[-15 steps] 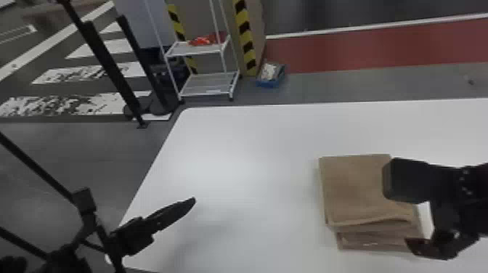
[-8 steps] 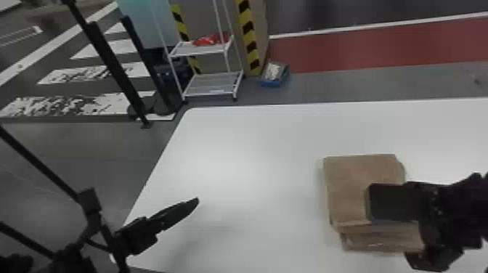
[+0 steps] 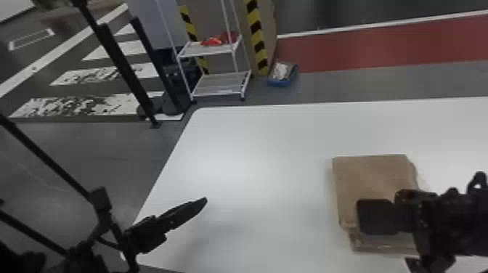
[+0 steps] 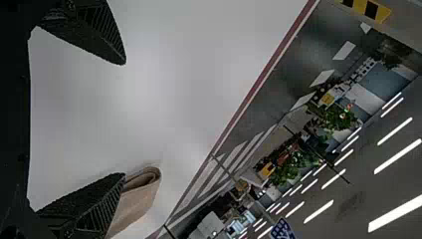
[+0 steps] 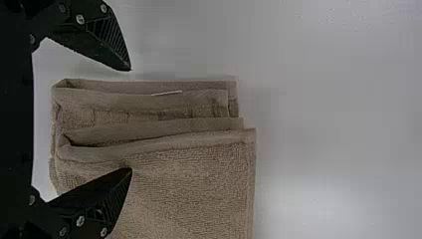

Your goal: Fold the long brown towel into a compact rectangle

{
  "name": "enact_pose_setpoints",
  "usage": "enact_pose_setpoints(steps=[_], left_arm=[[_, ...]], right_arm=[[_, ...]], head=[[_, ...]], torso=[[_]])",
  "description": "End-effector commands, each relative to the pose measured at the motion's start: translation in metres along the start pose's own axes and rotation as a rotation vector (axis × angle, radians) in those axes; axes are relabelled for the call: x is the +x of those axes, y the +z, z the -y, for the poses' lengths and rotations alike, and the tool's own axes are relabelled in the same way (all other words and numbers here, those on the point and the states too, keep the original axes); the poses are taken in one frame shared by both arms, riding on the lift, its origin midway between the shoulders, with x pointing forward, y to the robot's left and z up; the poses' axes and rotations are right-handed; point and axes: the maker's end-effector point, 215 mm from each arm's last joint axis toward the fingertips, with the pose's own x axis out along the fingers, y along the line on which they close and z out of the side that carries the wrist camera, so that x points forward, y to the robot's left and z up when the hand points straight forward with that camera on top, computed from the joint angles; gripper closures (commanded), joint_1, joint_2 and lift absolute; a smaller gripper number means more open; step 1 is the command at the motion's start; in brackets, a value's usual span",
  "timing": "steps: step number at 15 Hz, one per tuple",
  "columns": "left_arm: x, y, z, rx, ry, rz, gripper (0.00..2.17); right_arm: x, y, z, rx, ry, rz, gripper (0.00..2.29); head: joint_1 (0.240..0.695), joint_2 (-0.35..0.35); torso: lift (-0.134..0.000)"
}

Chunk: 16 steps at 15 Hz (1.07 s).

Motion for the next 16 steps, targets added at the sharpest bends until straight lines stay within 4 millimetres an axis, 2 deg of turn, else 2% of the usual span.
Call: enact_pose_setpoints(steps=[1,3,8,16], left_arm=[[0.0009,-0.0009,0.0003,-0.002,-0.002,0.001,0.08],[0.0005,-0.0003,-0.0009,0.001,0.0,0.004,0.08],[0.0011,-0.0011,-0.0005,-0.001,-0.003,0.003,0.08],[0.001,-0.0006,0.0002,0.001,-0.004,0.003,0.08]], right_arm=[[0.0045,0.0024,-0.0026,-0.015,-0.003,-0.018,0.22],[0.0048,0.0014,-0.0034,-0.014,-0.006,-0.027,0.23],[0.0073,0.0035,-0.0083,-0.023,-0.015,-0.035,0.5],[0.0066,0.0067,-0.0063,-0.009,-0.051,-0.045,0.49]], head=[[0.695,0.346],[0.695,0.349],[0.695,0.35],[0.695,0.35]], torso=[[-0.124],[-0.124],[-0.124],[-0.124]])
